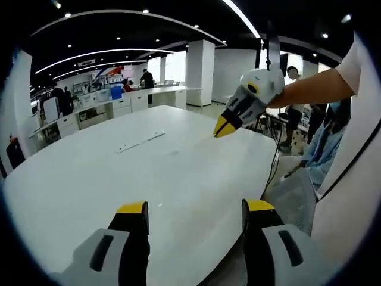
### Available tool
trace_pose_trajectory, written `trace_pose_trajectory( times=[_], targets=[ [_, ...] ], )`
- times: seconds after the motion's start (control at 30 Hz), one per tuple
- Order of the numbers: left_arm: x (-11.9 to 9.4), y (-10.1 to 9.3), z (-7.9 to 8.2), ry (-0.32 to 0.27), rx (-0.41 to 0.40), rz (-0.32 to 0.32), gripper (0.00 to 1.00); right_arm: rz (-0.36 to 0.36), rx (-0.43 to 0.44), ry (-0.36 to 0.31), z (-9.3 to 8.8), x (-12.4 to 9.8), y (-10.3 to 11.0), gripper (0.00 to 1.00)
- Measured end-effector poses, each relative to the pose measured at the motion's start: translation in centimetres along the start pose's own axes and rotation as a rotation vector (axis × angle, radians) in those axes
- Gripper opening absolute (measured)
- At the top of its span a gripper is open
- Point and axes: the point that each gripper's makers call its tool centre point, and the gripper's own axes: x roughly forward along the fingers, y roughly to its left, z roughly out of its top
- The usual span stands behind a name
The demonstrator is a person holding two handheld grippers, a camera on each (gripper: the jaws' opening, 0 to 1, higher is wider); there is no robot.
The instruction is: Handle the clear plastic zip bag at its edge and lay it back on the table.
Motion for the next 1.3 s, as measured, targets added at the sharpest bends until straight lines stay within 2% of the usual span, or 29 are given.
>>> trace_pose_trajectory(
  times=[0.77,1.13,1.3],
  targets=[
    [0.0,-0.9,3.0,0.076,0.220,-0.095,0.41,0.040,-0.042,-0.031,3.3,-3.2,1.2,0.00],
    [0.3,-1.0,4.5,0.117,0.326,-0.132,0.27,0.057,-0.054,-0.026,3.7,-4.0,1.7,0.00],
    [0.3,-0.8,5.1,0.136,0.371,-0.136,0.26,0.061,-0.060,-0.023,3.8,-4.4,1.9,0.00]
  ],
)
